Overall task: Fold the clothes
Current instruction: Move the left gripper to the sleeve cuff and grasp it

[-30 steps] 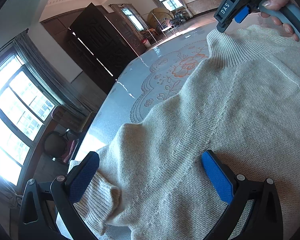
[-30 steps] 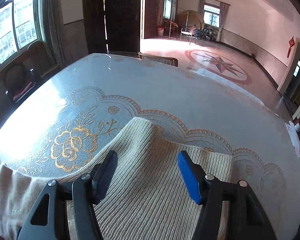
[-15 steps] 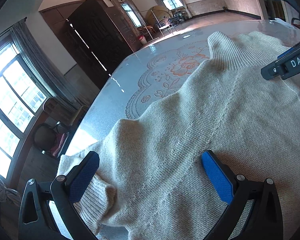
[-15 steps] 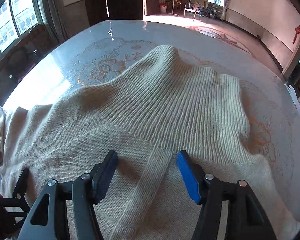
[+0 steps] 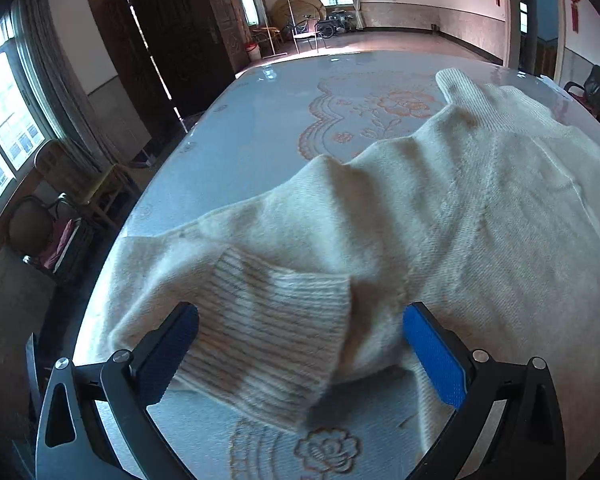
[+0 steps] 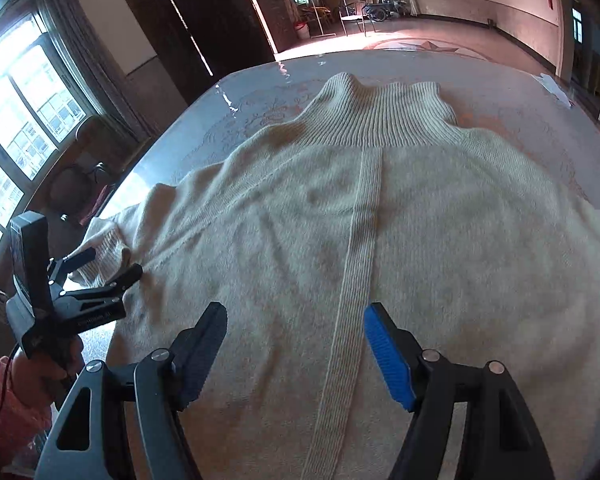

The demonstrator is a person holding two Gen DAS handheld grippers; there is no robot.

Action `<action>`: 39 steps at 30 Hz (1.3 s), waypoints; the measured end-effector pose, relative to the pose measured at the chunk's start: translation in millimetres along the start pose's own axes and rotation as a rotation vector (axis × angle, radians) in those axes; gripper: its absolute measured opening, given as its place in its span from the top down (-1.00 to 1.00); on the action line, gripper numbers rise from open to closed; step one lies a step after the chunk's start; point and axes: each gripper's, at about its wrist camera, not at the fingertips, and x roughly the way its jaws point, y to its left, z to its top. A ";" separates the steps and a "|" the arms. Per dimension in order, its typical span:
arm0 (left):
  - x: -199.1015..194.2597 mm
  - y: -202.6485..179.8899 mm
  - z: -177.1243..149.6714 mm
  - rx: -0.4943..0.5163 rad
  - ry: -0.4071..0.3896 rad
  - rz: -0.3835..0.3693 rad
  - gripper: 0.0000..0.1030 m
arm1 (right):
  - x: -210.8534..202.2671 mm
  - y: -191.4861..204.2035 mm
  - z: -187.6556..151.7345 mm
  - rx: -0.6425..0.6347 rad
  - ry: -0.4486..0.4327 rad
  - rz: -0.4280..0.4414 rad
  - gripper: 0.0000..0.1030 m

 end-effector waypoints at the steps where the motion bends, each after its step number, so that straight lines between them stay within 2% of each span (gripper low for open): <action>1: -6.4 13.7 -1.2 -0.016 -0.019 0.011 -1.00 | 0.8 5.4 -7.9 -0.001 0.010 -0.011 -0.41; 5: -25.4 59.3 -10.1 -0.030 -0.118 0.155 -1.00 | 4.4 26.3 -39.0 -0.017 0.052 -0.079 -0.41; 8: -20.0 75.9 -13.4 0.001 -0.101 0.086 -1.00 | 7.4 41.5 -52.7 -0.063 0.061 -0.159 -0.41; 11: -13.2 52.4 -16.3 0.206 -0.120 0.080 -1.00 | 11.0 54.9 -58.6 -0.122 0.071 -0.224 -0.51; 13: -10.4 24.2 -25.7 0.413 -0.166 0.112 -1.00 | 13.6 58.9 -59.7 -0.139 0.073 -0.247 -0.56; 16: -2.2 -4.5 -39.0 0.603 -0.228 0.161 -1.00 | 14.8 56.2 -59.4 -0.116 0.065 -0.249 -0.59; 17: -1.3 -6.2 -37.4 0.615 -0.224 0.134 -0.99 | 15.5 56.0 -59.2 -0.115 0.064 -0.252 -0.59; 18: 0.1 -3.0 -32.1 0.588 -0.198 0.085 -0.92 | 15.7 56.1 -59.4 -0.116 0.063 -0.256 -0.59; 19: 2.2 3.4 -25.8 0.537 -0.158 0.005 -0.79 | 15.3 56.2 -59.9 -0.116 0.062 -0.260 -0.59; 20: 5.5 10.6 -21.9 0.477 -0.108 -0.083 -0.37 | 14.8 55.7 -60.5 -0.113 0.059 -0.261 -0.59; 21: 6.8 16.4 -20.9 0.430 -0.079 -0.141 -0.11 | 14.2 54.9 -61.0 -0.111 0.055 -0.262 -0.59; 22: 7.7 21.9 -20.3 0.385 -0.055 -0.192 -0.04 | 13.8 54.4 -61.3 -0.109 0.053 -0.264 -0.59; 24: 6.5 31.0 -22.3 0.316 -0.016 -0.284 0.24 | 13.0 53.7 -61.6 -0.108 0.053 -0.267 -0.59; 25: 5.5 36.0 -23.0 0.297 -0.008 -0.316 0.29 | 13.3 53.8 -61.5 -0.107 0.053 -0.267 -0.59; 30: 1.0 71.7 -22.7 0.181 0.018 -0.455 0.77 | 16.4 55.2 -60.8 -0.106 0.055 -0.270 -0.60; 32: -3.7 83.5 -22.7 0.152 0.014 -0.495 0.82 | 16.5 56.5 -61.6 -0.104 0.051 -0.271 -0.60; 35: -21.0 91.8 -22.4 0.134 -0.023 -0.566 0.82 | 16.8 57.4 -62.4 -0.101 0.041 -0.274 -0.61; 37: -33.1 83.4 -18.1 0.181 -0.040 -0.522 0.67 | 17.5 57.6 -62.7 -0.098 0.035 -0.276 -0.61; 38: -36.6 71.4 -17.7 0.224 -0.069 -0.465 0.32 | 17.7 57.8 -62.8 -0.097 0.033 -0.277 -0.61; 39: -40.0 58.5 -18.0 0.269 -0.102 -0.402 -0.21 | 17.9 58.0 -62.7 -0.095 0.033 -0.278 -0.61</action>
